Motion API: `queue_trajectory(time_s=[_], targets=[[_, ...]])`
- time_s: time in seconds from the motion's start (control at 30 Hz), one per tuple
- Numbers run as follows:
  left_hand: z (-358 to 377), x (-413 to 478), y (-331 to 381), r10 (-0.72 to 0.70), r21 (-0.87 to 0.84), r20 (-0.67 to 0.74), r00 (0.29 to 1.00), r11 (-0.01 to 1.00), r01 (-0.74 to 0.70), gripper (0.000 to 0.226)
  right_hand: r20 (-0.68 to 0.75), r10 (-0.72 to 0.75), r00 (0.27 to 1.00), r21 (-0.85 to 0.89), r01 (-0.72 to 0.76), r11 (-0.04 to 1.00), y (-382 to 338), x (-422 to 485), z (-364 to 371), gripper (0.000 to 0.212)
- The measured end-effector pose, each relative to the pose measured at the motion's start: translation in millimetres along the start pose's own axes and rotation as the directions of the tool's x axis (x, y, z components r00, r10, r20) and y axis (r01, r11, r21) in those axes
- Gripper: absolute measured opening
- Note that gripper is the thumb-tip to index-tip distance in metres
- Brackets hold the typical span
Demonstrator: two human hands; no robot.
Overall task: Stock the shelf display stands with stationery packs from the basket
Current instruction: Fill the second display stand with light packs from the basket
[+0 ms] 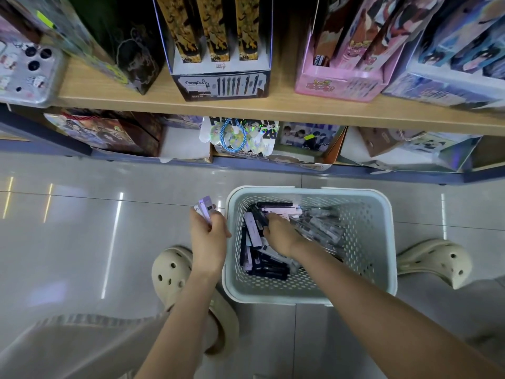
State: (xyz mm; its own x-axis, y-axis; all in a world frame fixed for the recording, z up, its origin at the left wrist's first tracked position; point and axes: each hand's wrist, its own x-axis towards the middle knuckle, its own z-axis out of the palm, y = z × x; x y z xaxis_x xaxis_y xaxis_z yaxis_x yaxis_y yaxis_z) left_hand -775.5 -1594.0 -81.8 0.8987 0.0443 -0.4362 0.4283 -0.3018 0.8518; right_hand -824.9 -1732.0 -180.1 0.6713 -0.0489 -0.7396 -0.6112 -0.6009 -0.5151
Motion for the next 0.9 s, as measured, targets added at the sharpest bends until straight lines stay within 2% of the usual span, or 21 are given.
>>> queue_trajectory(time_s=[0.07,0.2,0.27,0.37,0.53,0.67,0.8,0.9], targets=[[0,-2,1,-0.02,0.015,0.044,0.999,1.0,0.019,0.023,-0.017,-0.027,0.999,0.048,0.028,0.998,0,-8,-3,0.023],[5,-10,3,-0.147,0.066,0.169,0.975,0.988,0.138,0.017,-0.065,-0.059,0.996,0.327,0.078,0.942,-3,-39,-18,0.016],[9,-16,5,-0.159,0.07,0.233,0.959,0.987,0.147,0.018,-0.069,-0.088,0.994,0.426,0.109,0.898,-8,-57,-27,0.016],[15,-28,15,-0.148,-0.037,0.319,0.936,0.985,0.169,0.023,-0.13,-0.151,0.98,0.561,0.198,0.804,-21,-85,-33,0.019],[18,-40,31,-0.219,-0.147,0.379,0.899,0.945,0.292,0.031,-0.199,-0.203,0.959,0.645,0.284,0.71,-41,-110,-22,0.015],[10,-33,26,-0.268,-0.09,0.299,0.916,0.948,0.306,0.017,-0.171,-0.234,0.957,0.598,0.289,0.747,-47,-113,-20,0.014],[2,-24,20,-0.212,0.007,0.209,0.955,0.976,0.216,0.022,-0.217,-0.253,0.943,0.315,0.313,0.896,-37,-104,-23,0.027],[-10,-9,13,-0.197,0.054,0.152,0.969,0.98,0.191,0.026,-0.192,-0.164,0.967,0.196,0.202,0.96,-19,-85,-22,0.033]])
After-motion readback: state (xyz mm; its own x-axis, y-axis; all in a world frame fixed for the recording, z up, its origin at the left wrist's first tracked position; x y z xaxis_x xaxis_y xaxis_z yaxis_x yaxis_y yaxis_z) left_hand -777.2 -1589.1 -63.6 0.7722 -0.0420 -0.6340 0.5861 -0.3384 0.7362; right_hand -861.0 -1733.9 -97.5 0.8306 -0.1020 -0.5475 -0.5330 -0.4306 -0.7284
